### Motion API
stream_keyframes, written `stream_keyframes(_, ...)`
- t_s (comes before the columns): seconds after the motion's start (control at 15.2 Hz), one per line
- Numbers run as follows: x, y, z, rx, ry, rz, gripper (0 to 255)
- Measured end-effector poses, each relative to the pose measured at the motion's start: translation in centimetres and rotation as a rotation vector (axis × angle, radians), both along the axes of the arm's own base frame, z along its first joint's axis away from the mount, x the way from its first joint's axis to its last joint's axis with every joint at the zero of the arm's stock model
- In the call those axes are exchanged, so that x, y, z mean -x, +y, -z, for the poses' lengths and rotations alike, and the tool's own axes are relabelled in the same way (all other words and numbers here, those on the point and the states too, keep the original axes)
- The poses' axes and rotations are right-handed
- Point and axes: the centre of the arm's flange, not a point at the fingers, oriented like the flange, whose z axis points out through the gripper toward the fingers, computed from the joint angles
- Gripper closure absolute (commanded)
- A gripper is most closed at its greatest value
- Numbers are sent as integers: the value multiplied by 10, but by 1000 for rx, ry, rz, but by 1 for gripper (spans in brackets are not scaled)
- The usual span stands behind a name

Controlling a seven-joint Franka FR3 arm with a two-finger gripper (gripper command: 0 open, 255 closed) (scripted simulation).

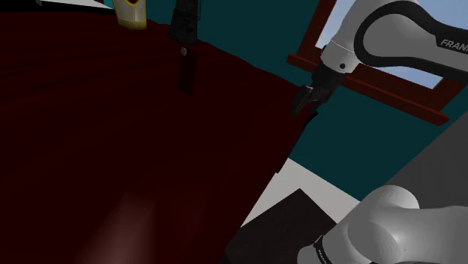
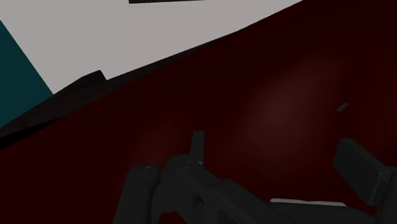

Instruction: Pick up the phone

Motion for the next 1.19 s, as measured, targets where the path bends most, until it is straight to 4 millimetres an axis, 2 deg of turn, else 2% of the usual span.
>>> stream_keyframes(0.2, -6, 6, 3, -7, -35, -16, 0)
stream_keyframes(0.59, -44, 34, 7, -39, -211, -93, 0)
stream_keyframes(0.92, -81, 65, 7, -67, -365, -161, 0)
stream_keyframes(1.19, -102, 91, 0, -90, -489, -214, 0)
